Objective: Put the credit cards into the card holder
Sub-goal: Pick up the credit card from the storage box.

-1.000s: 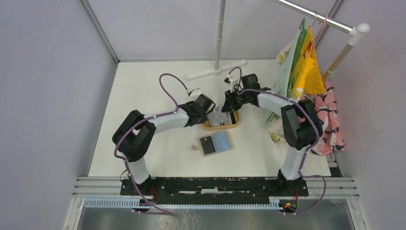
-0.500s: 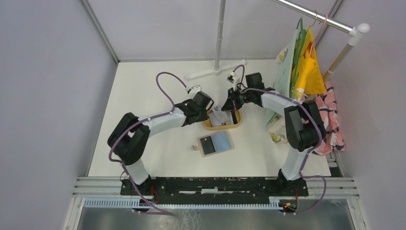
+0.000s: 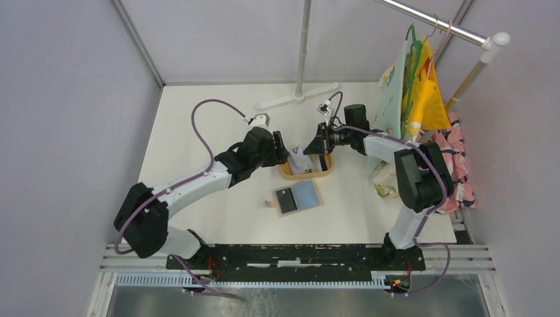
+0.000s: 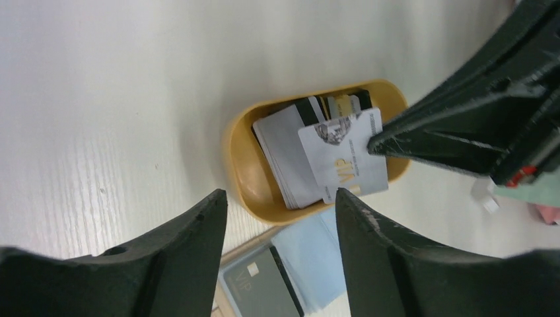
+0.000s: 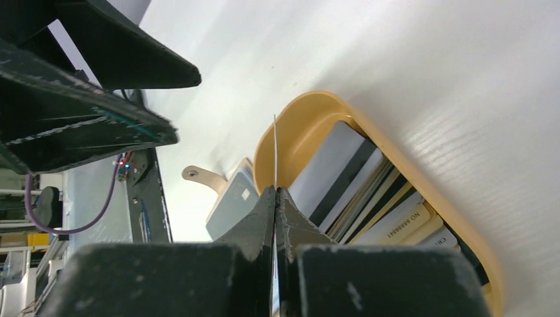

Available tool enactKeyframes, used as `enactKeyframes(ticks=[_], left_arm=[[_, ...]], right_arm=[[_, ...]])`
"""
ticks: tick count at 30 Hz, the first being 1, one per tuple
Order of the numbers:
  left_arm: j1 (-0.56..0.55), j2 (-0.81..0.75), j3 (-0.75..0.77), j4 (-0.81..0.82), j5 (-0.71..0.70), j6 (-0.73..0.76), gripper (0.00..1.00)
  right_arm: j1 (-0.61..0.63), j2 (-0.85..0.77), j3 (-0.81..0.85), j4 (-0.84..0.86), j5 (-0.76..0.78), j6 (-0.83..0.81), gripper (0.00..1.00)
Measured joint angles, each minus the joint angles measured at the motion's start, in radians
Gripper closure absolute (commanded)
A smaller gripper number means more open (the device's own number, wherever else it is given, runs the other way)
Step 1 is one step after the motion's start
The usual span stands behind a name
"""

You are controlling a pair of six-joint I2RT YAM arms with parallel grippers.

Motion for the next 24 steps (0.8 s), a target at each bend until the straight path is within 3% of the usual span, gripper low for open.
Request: enactKeyframes(ticks=[8,14,24], left_arm=[[0.003,-0.303,-0.238,0.175,0.175,0.076,0.22],[0.005,-0.456,-0.446,0.407,0.301,0.076,0.19],[0.049,-0.526,-0.660,0.753,0.452,-0.007,0.13]], right_arm=[[-0.001,-0.019,-0.062,0.177,-0.088,0.130,1.00],[-0.002,-0.032,-0.127,0.335,-0.146,0.264,1.00],[-0.002,-0.111,-0.180,0.575,-0.206,0.463,1.00]])
